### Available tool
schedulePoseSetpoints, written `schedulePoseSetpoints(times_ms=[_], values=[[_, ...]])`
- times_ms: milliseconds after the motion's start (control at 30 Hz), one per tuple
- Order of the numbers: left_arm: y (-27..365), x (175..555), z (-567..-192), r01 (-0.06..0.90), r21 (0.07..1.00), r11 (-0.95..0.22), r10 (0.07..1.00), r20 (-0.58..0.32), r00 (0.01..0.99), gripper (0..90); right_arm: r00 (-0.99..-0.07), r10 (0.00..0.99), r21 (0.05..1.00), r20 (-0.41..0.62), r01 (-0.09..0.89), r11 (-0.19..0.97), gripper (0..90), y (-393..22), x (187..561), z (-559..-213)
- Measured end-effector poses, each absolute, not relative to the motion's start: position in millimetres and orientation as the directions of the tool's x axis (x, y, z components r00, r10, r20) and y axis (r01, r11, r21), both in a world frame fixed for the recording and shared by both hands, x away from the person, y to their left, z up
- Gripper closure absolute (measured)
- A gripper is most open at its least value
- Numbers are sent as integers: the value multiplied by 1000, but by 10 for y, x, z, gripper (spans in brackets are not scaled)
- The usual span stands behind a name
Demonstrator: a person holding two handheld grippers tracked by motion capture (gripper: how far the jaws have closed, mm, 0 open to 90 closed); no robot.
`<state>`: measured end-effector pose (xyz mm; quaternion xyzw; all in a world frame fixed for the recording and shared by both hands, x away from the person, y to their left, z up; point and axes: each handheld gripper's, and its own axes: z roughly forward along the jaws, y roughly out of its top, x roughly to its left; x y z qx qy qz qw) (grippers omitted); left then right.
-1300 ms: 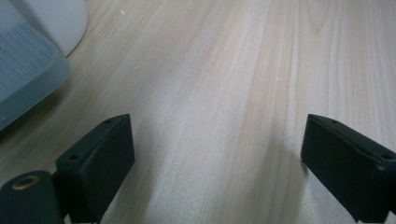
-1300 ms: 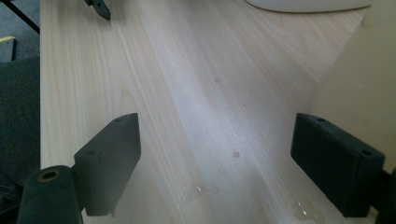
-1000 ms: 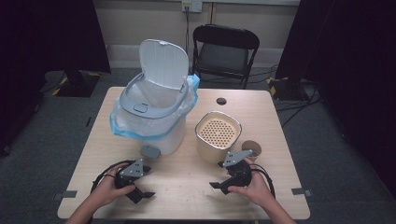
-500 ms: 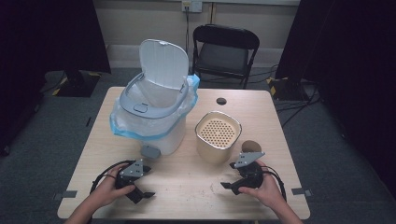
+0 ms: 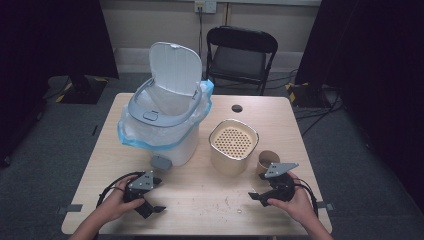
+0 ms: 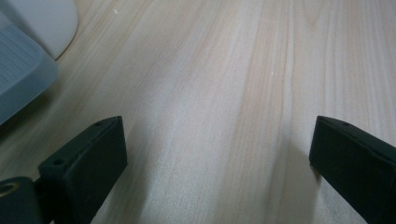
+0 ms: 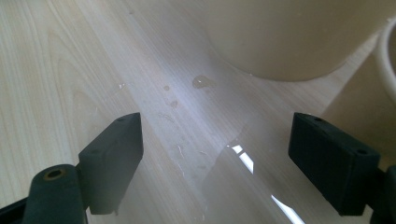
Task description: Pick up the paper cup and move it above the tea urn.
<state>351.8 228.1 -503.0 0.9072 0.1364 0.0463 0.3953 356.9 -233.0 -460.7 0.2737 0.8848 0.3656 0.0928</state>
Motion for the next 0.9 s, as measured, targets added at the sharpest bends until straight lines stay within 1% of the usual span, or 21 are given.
schedulePoseSetpoints(times_ms=[600, 733, 800, 900], values=[[2282, 3521, -5030, 207, 729, -653, 280, -22, 960, 32, -797, 603, 680, 41, 464, 567, 185, -2594, 3570, -4642], [2283, 3522, -5027, 206, 726, -656, 279, -21, 960, 31, -785, 618, 674, 37, 476, 564, 185, -2649, 3586, -4644], [2283, 3523, -5027, 206, 726, -656, 278, -21, 960, 31, -782, 623, 665, 19, 475, 577, 183, -2672, 3594, -4644], [2284, 3523, -5026, 205, 725, -658, 277, -21, 961, 30, -775, 632, 663, 23, 485, 570, 183, -2719, 3595, -4641]])
